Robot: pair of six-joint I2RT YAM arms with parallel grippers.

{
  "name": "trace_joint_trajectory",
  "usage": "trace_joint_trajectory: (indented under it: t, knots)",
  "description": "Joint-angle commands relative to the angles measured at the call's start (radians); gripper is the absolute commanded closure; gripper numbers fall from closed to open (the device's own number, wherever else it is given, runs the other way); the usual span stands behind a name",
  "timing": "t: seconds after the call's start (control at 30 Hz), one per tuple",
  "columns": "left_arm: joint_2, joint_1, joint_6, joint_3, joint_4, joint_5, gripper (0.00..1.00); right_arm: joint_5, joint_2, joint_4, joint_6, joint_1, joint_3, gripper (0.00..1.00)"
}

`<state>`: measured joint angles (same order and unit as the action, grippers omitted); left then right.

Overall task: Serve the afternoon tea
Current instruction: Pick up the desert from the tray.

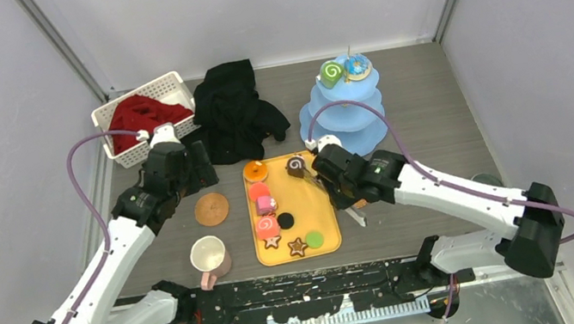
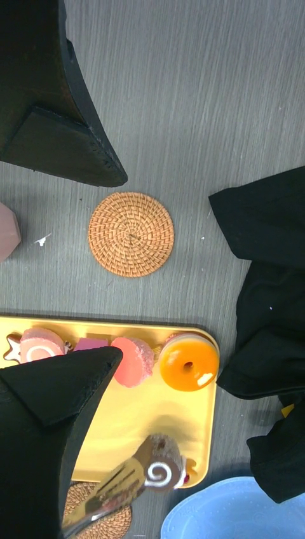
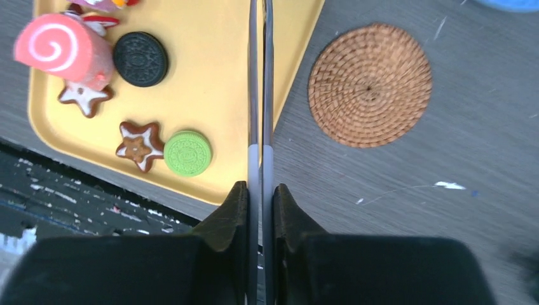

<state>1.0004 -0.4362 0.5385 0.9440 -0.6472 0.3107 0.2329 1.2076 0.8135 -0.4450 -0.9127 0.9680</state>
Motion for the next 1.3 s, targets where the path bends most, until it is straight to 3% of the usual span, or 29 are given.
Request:
trace_joint_trajectory:
  t: [0.0, 0.27, 0.6, 0.93, 1.1, 1.27]
  knots:
    - [0.007, 0.005, -0.018, 0.027, 0.024, 0.022, 0.05, 0.031, -0.097, 0.107, 0.103, -0.003, 0.195, 0.99]
    - [0.016, 0.005, -0.036, 0.085, 0.034, 0.021, 0.04, 0.141, -0.159, 0.288, 0.114, -0.003, 0.448, 0.99]
    - [0.009, 0.005, -0.034, 0.089, 0.035, 0.007, 0.04, 0.325, -0.215, 0.407, 0.057, 0.0, 0.586, 0.97]
    - [0.002, 0.004, -0.03, 0.082, 0.036, -0.002, 0.04, 0.437, -0.192, 0.453, 0.024, 0.007, 0.587, 0.96]
    - [-0.01, 0.005, -0.031, 0.078, 0.028, 0.007, 0.04, 0.418, -0.183, 0.383, 0.065, 0.039, 0.554, 0.93]
    - [-0.014, 0.005, -0.029, 0.069, 0.027, 0.011, 0.04, 0.337, -0.173, 0.316, 0.135, 0.155, 0.516, 0.93]
